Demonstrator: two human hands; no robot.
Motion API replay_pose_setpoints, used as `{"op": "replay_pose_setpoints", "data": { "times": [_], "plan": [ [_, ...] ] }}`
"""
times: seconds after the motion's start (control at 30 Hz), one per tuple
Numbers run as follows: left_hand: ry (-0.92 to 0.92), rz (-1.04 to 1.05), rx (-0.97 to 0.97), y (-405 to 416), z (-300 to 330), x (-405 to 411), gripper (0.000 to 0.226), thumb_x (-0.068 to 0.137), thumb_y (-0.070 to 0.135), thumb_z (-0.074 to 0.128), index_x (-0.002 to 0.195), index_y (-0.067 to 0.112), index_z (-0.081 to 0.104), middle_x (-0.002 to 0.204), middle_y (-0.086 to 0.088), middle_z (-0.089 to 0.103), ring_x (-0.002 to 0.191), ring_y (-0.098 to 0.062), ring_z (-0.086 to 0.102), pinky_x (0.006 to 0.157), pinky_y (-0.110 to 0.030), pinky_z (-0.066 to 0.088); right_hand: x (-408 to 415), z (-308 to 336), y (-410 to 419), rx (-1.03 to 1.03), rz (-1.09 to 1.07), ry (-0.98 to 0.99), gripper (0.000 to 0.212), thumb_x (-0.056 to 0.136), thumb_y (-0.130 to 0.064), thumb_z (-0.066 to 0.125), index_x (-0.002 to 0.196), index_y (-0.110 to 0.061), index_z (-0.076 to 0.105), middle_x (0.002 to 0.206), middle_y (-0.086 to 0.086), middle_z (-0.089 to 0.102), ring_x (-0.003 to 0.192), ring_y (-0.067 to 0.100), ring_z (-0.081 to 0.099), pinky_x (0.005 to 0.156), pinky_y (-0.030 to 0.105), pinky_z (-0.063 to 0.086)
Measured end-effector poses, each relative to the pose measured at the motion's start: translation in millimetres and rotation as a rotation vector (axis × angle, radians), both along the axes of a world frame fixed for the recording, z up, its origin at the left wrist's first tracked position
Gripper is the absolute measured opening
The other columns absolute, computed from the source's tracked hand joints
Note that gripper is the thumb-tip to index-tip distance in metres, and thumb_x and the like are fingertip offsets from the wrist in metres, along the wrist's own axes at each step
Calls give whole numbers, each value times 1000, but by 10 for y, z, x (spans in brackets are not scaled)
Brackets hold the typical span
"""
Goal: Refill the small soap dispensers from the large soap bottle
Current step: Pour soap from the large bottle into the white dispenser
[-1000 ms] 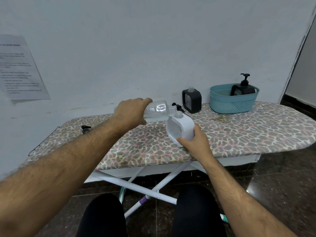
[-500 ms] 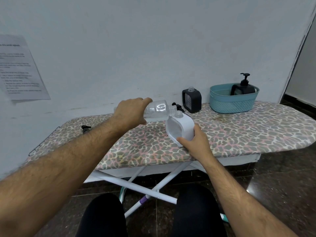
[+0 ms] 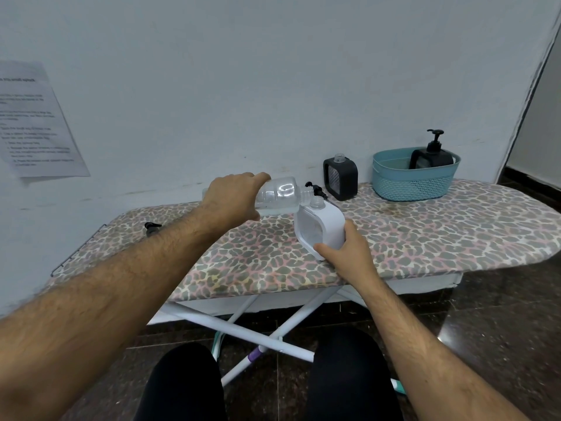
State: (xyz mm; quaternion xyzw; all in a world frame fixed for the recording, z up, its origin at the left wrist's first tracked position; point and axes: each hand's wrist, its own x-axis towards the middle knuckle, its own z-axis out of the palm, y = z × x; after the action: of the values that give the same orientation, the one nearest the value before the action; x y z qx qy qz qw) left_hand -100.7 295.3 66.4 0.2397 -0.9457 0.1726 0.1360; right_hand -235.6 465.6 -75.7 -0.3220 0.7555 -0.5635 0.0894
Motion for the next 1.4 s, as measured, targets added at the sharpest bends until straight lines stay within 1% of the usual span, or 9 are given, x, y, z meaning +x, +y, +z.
{"op": "replay_pose_setpoints", "data": {
  "times": [0.2, 0.3, 0.47, 0.6, 0.77, 1.17, 1.3, 1.4],
  "plan": [
    [-3, 1, -2, -5, -5, 0, 79, 73, 38, 85, 139, 29, 43, 118, 2, 67, 96, -21, 65, 80, -39, 57, 10, 9, 4, -7, 3, 0, 64, 78, -27, 79, 133, -18, 47, 117, -4, 56, 104, 18, 56, 67, 20, 46],
    [-4, 0, -7, -6, -4, 1, 78, 74, 38, 84, 140, 29, 43, 118, 2, 67, 96, -22, 65, 79, -39, 56, 7, 2, 7, -7, 2, -1, 63, 78, -27, 79, 131, -18, 47, 117, -3, 56, 104, 18, 57, 69, 23, 47],
    [-5, 3, -16, -6, 1, 4, 79, 75, 38, 84, 142, 29, 42, 119, 2, 66, 97, -21, 65, 79, -39, 56, 12, 13, 7, -3, 5, 5, 61, 79, -26, 78, 131, -17, 47, 116, -5, 54, 103, 16, 55, 63, 16, 43],
    [-2, 3, -22, -2, -6, 8, 80, 76, 39, 83, 143, 28, 41, 120, 2, 66, 98, -21, 65, 79, -37, 54, 9, 7, 4, -6, 4, 8, 61, 79, -26, 79, 130, -16, 47, 116, -5, 54, 104, 17, 55, 66, 19, 45],
    [-2, 3, -22, 8, -2, 12, 80, 76, 38, 83, 143, 28, 41, 121, 1, 66, 98, -22, 65, 79, -37, 54, 6, 10, 3, -2, 6, 8, 63, 80, -26, 79, 132, -17, 46, 116, -5, 54, 104, 17, 55, 64, 15, 43],
    [1, 5, -37, 13, 3, 14, 79, 76, 39, 82, 143, 28, 41, 122, 1, 65, 98, -22, 65, 78, -37, 53, 4, 6, 5, 6, -6, 15, 63, 79, -26, 79, 133, -16, 47, 115, -6, 53, 104, 17, 55, 65, 18, 43],
    [5, 8, -29, 17, -2, 18, 79, 77, 39, 82, 143, 28, 41, 121, 1, 65, 98, -23, 65, 79, -38, 53, 1, 6, 3, 5, -7, 18, 62, 79, -27, 79, 131, -16, 48, 115, -6, 54, 104, 17, 55, 69, 22, 45],
    [3, 8, -32, 15, 0, 24, 78, 77, 39, 82, 143, 28, 41, 122, 1, 65, 100, -24, 65, 78, -38, 51, -5, -7, -8, 10, -6, 21, 57, 78, -28, 79, 125, -16, 49, 115, -2, 58, 103, 20, 58, 74, 33, 53]
  ]
}}
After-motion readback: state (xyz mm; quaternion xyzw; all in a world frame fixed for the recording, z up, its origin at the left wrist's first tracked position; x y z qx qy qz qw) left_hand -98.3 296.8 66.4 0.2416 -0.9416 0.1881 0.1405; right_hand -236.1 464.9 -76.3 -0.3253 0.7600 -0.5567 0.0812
